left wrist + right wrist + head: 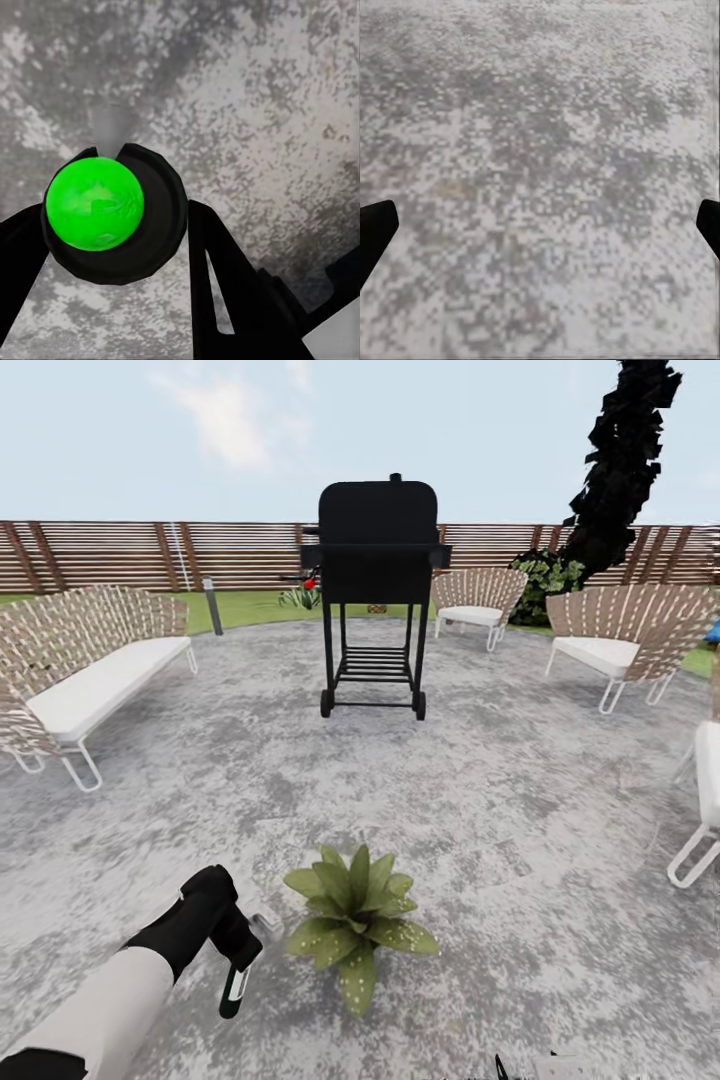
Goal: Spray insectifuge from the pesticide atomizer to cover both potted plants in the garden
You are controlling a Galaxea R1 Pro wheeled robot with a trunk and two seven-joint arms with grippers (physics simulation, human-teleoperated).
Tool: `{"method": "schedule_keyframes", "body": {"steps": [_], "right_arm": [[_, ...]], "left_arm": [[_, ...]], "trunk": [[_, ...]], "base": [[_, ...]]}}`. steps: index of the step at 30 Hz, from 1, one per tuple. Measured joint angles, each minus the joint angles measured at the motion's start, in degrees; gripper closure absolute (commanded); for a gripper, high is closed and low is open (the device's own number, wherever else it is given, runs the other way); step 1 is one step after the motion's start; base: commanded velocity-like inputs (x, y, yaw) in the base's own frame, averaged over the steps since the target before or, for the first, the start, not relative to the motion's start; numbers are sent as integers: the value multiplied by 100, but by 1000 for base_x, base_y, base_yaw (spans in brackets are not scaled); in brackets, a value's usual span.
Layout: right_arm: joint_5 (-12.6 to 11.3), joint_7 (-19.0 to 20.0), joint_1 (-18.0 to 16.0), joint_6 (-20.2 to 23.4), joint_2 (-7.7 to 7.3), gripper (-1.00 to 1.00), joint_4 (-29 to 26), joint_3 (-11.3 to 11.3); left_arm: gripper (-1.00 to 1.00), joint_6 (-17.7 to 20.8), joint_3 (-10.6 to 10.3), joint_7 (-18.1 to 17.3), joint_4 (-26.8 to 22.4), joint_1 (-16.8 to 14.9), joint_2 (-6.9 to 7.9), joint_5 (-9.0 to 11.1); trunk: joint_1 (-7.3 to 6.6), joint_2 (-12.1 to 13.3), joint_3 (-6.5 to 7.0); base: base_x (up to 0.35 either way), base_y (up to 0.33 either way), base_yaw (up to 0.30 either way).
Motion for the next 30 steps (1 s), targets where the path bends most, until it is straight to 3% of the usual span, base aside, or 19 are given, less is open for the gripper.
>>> {"method": "schedule_keyframes", "body": {"steps": [8, 15, 22, 25, 30], "right_arm": [[0, 0, 0, 0, 0, -100, 0, 0], [6, 7, -2, 0, 0, -100, 2, 10], [9, 8, -2, 0, 0, -100, 2, 10], [2, 8, -2, 0, 0, -100, -5, 9], [0, 7, -2, 0, 0, -100, -7, 9]], "left_arm": [[100, -17, -32, 11, 46, 20, 67, -2], [100, -20, 9, 9, 96, 46, 284, -4], [100, -21, -9, 43, 129, 140, 261, -2], [100, -25, 12, 312, 143, 343, 236, 6], [100, 4, 39, 420, 64, 323, 193, 68]], "trunk": [[0, 0, 0], [2, 0, 0], [1, 0, 0], [0, 0, 0], [0, 0, 0]], "base": [[3, 8, -289], [-71, 14, -38], [-68, 141, 0], [-1, 9, 0], [0, 1, 0]]}}
